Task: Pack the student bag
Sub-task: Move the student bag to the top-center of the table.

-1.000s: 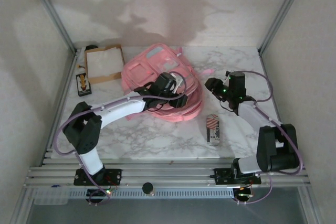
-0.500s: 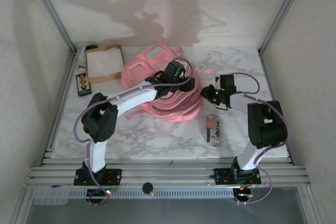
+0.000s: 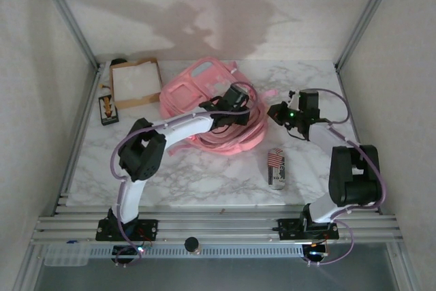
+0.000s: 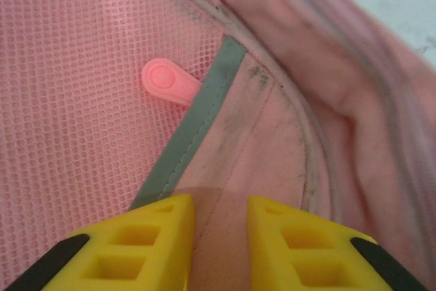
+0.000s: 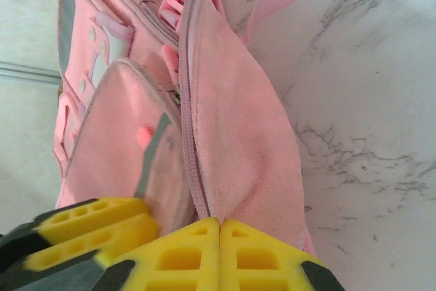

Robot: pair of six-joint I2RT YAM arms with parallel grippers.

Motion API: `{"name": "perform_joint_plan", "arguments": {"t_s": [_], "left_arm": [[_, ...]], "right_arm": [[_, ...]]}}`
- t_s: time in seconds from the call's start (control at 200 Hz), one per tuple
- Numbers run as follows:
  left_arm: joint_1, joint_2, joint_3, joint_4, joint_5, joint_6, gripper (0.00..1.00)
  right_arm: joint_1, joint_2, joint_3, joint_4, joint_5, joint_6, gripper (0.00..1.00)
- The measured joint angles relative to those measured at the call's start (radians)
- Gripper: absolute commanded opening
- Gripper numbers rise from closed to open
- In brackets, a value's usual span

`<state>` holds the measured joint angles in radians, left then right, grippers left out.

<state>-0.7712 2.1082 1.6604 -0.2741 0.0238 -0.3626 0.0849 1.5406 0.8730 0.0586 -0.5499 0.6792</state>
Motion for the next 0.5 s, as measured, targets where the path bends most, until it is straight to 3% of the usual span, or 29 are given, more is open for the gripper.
{"name": "perform_joint_plan", "arguments": {"t_s": [0.075,0.225,0.34,0.411,0.501], "left_arm": [[-0.012,0.006,0.006,-0.008,-0.002,0.005,0.42],[-0.007,-0.057,-0.013,0.003,0.045,-0.015,0.56],[0.008,-0.180,-0.069,0.049,0.085,-0.049,0.58],[0.024,-0.284,-0.121,0.078,0.086,-0.085,0.58],[0.065,-0.430,-0.221,0.107,0.079,-0.133,0.59]], "right_arm": [[-0.010,-0.004,-0.004,-0.021,-0.001,-0.013,0.00],[-0.032,0.000,0.001,-0.058,0.027,-0.070,0.00],[-0.073,0.069,0.074,-0.085,0.035,-0.103,0.12],[-0.093,0.125,0.143,-0.105,0.055,-0.119,0.33],[-0.101,0.135,0.191,-0.110,0.092,-0.138,0.47]]}}
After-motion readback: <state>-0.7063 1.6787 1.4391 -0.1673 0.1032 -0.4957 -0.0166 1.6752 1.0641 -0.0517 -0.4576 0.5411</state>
